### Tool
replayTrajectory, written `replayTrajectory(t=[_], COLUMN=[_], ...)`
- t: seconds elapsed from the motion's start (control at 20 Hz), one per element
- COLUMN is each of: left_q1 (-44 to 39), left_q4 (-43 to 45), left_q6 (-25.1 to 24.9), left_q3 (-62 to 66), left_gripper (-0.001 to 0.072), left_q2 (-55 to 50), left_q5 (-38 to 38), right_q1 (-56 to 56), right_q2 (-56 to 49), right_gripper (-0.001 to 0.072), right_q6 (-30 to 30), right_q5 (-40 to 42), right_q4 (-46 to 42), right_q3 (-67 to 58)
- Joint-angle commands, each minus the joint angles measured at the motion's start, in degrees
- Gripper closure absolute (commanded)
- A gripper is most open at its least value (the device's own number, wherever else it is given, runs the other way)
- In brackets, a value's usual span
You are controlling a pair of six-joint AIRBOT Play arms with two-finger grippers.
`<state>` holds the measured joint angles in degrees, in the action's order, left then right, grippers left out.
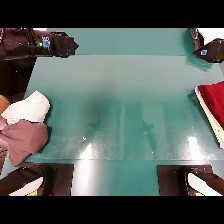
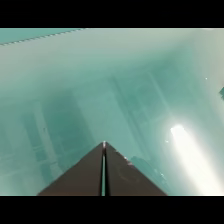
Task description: Fold the shirts.
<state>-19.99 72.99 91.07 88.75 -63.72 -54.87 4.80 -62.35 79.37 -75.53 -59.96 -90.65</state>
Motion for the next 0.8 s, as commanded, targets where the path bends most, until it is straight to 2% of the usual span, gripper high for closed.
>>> replayTrajectory(t=[0.0,0.55,0.6,0.7,0.75], left_q1=[-0.02,-0.02,0.13,2.21,4.22], left_q4=[0.00,0.48,2.56,11.56,17.84], left_q6=[0.00,-0.44,-1.62,-1.49,-1.33], left_q3=[0.00,0.00,0.09,0.42,0.37], left_gripper=[0.0683,0.0683,0.0683,0.0681,0.0492], left_q2=[0.04,0.02,0.09,0.52,0.52], left_q5=[0.02,1.79,3.19,-1.44,-6.73], right_q1=[0.20,0.20,0.20,0.22,0.20], right_q2=[0.02,0.04,0.04,0.02,0.02], right_gripper=[0.0689,0.0689,0.0689,0.0689,0.0689], right_q6=[0.00,0.02,0.02,0.02,0.02], right_q5=[0.13,-0.11,-0.11,-0.07,-0.11], right_q4=[-0.11,-0.09,-0.09,-0.07,-0.07], right_q3=[-0.04,-0.02,-0.02,0.00,0.00])
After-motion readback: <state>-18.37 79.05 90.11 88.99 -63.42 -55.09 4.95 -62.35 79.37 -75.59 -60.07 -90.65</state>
